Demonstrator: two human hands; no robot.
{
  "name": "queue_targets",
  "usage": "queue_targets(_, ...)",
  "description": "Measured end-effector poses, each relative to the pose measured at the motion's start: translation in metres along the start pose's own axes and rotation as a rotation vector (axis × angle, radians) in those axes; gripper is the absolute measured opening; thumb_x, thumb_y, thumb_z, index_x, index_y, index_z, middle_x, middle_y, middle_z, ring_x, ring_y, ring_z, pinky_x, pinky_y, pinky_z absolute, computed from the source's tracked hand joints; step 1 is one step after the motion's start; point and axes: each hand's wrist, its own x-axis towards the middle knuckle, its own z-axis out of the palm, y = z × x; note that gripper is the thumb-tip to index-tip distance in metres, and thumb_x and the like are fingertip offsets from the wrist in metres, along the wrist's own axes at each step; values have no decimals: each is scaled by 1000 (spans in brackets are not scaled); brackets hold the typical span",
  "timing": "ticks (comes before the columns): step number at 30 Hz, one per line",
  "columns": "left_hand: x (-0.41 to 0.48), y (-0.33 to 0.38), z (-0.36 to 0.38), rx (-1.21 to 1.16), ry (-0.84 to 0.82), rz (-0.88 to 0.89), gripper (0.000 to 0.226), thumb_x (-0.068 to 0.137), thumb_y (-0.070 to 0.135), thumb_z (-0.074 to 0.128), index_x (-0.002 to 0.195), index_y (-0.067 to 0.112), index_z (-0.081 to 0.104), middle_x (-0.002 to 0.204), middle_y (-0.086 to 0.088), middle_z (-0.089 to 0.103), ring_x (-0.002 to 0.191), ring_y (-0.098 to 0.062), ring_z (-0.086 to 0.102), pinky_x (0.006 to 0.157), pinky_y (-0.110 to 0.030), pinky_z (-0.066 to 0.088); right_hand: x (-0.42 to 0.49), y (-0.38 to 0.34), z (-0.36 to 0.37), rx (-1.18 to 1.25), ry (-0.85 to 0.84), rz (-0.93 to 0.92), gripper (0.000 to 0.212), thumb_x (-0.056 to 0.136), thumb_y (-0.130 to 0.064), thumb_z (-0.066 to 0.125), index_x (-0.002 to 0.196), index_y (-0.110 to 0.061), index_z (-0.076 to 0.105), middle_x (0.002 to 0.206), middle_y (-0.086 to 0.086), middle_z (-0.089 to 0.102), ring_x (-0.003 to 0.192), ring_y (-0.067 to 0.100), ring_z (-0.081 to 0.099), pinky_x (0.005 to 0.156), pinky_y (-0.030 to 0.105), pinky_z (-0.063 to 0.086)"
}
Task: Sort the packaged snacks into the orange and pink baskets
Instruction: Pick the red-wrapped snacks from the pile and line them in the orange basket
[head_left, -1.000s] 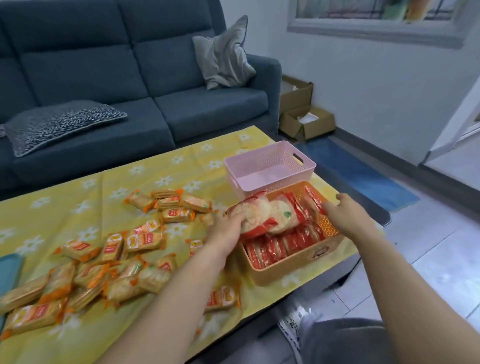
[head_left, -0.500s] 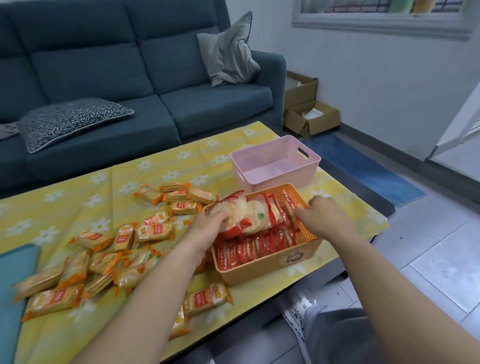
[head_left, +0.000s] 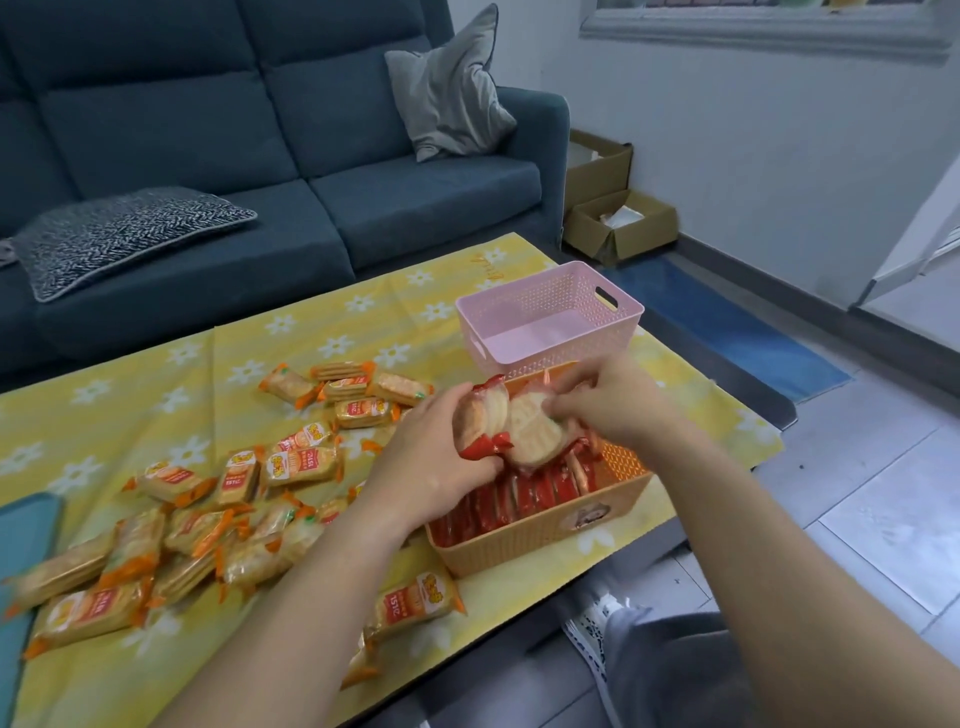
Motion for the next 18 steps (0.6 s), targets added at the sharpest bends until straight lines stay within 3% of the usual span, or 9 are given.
queue_targets(2,1,3,1,64,-68,-8,103,66,63,78,153,39,28,155,8,37,141,-21,36,110,-44,40,0,4,-21,155,63,44,9,87,-13,72,79,-12,76,68,0,67,66,21,59,62,37,53)
queue_targets(4,2,5,2,123,-114,-28,107,62,73,73,153,43,25,160,8,30,145,-23,30,112,-49,38,2,10,-38,203,155,42,13,91,-15,68,80,-18,75,84,1,69,79,21,65,71,42,60)
queue_targets(8,5,15,0,129,-48,-29,99,68,76,69,151,39,30,156,8,32,143,-22,29,112,-45,36,1,25,-46,-39,314,-43,8,96,-23,61,90,-21,66,91,-7,65,81,13,63,66,33,56)
queue_targets(11,5,26,-3,201,28,38,96,70,77,67,151,41,29,154,12,33,142,-18,28,111,-41,33,-7,30,-46,-187,405,-84,4,91,-25,63,87,-23,63,83,-8,65,77,14,63,69,39,58)
queue_targets(14,6,38,4,286,24,149,87,76,67,67,151,39,32,155,11,34,142,-18,28,114,-38,28,-16,32,-38,-295,360,-127,8,87,-24,63,80,-22,61,76,-6,65,70,15,61,64,36,56)
queue_targets(18,16,49,20,415,-72,186,92,76,55,71,154,33,28,157,5,35,146,-22,25,123,-43,15,-15,42,-4,-444,163,-102,14,92,-25,57,79,-19,57,78,2,65,73,25,63,62,37,55)
